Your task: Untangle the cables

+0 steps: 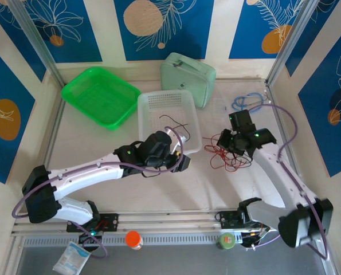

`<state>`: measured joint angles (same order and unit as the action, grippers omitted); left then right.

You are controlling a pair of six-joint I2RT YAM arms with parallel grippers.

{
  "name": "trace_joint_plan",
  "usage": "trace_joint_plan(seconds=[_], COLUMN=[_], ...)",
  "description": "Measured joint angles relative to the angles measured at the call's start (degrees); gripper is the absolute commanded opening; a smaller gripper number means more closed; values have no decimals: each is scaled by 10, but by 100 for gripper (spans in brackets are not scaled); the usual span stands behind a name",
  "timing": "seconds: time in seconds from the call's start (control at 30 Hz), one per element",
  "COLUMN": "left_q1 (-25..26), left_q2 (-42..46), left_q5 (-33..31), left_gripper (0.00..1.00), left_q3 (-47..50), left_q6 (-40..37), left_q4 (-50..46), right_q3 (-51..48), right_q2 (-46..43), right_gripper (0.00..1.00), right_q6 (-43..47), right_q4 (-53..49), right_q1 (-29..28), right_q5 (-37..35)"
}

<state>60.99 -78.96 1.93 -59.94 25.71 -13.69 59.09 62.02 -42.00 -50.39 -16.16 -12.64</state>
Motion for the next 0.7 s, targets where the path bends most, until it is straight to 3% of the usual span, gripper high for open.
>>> trace_joint_plan(seconds=[0.2, 0.57, 0.7], left_q1=[31, 31, 31], left_q2=[-46, -123, -159], left_q5=[0, -24, -51], left_gripper=[58, 59, 64], left_q3=[4, -5, -46], left_q6=[-47, -129, -151], left_q4=[74, 244, 266], right_q3=[108, 229, 235], right_q2=[-60, -36, -37], right_gripper=[0, 0, 0], right_q6=[38, 97, 109], right_q4=[-61, -127, -136], right_q1=[21, 60, 71], right_q5=[58, 151, 175])
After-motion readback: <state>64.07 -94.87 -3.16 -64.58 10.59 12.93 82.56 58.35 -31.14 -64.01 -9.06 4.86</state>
